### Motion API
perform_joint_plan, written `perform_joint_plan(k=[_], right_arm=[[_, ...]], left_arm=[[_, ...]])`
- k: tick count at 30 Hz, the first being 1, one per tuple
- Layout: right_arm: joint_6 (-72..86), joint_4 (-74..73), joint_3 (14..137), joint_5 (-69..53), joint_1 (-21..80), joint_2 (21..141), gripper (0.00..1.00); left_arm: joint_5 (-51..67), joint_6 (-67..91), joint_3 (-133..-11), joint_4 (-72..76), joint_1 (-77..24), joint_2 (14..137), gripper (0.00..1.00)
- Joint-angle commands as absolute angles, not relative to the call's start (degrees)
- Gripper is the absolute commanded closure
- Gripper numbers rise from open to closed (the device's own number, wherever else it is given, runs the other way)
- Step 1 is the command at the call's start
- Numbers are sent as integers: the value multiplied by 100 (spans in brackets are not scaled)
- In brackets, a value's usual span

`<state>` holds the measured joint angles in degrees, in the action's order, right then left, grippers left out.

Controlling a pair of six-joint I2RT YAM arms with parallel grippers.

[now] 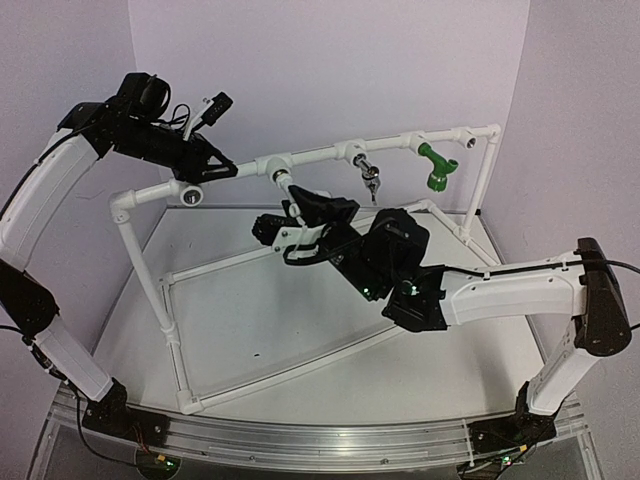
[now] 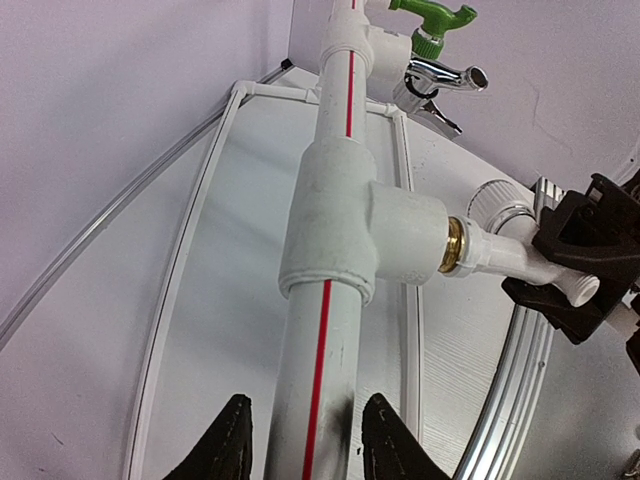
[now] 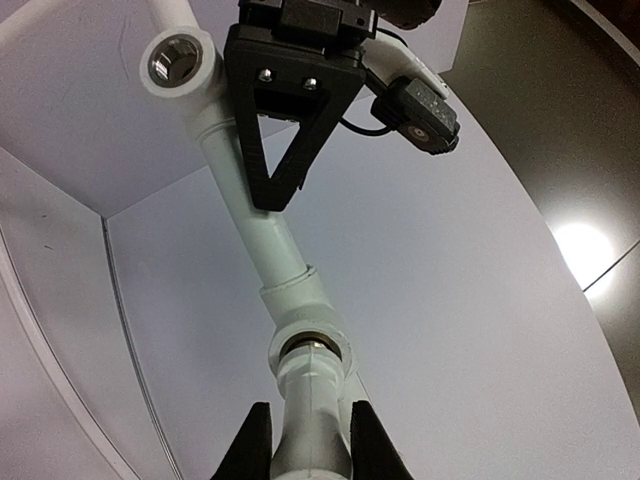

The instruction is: Install the water faucets

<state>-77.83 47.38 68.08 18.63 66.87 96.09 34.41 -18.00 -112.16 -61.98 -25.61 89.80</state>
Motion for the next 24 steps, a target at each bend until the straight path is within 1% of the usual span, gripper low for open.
perform_joint_plan(k=[1,5,12,24], right_arm=[[-7873,4926,7155,2025,6618,9550,100],[-7916,4880,7400,2078,6631,9695,100],[-7835,4814,7424,2013,6724,9747,100],[-6599,4868,7617,2597,6723,9902,100]], left_arm=[[3549,-1698,-10794,-7503,-2751,9443,64],[3546,-1691,-10772,-7494,-2751,9417,64],[3537,-1683,-10757,-7475,-2759,9398,64],[3542,-1718,-10883,-7551,-2759,9475,64]])
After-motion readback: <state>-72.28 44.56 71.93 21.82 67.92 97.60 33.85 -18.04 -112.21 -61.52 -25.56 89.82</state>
